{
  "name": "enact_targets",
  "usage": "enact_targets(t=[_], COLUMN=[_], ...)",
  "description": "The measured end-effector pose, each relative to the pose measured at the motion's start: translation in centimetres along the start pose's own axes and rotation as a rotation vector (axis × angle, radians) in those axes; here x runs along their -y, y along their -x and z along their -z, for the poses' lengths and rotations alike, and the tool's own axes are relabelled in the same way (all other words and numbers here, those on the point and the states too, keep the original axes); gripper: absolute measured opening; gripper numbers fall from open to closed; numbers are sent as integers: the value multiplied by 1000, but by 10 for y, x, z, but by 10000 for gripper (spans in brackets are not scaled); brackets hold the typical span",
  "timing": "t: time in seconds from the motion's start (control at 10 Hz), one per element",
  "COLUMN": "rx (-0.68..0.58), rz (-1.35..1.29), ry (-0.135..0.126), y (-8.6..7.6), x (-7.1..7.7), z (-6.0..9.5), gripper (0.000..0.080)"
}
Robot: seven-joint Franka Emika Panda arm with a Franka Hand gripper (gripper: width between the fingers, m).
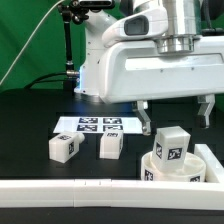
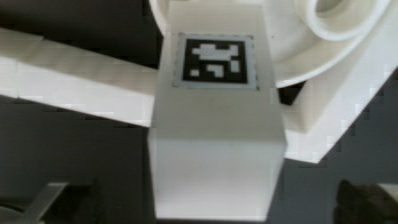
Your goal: Assemble stool
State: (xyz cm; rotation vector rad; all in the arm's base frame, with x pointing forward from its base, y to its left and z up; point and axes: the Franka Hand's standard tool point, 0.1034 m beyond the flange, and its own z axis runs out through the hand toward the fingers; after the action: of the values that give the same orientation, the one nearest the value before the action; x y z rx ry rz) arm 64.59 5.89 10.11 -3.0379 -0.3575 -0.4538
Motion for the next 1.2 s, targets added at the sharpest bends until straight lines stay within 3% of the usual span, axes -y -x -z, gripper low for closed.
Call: enact_targets(t=[0.2,0.8,1.0,1.2], rx=[4,31,176,267], rz=[-1,-6,-21,-21], ry=[-2,-8,-55,-86], y=[-3,2,10,9], x=[-2,-4,7,10], z=[5,0,0,-4], gripper=[649,649,649,649])
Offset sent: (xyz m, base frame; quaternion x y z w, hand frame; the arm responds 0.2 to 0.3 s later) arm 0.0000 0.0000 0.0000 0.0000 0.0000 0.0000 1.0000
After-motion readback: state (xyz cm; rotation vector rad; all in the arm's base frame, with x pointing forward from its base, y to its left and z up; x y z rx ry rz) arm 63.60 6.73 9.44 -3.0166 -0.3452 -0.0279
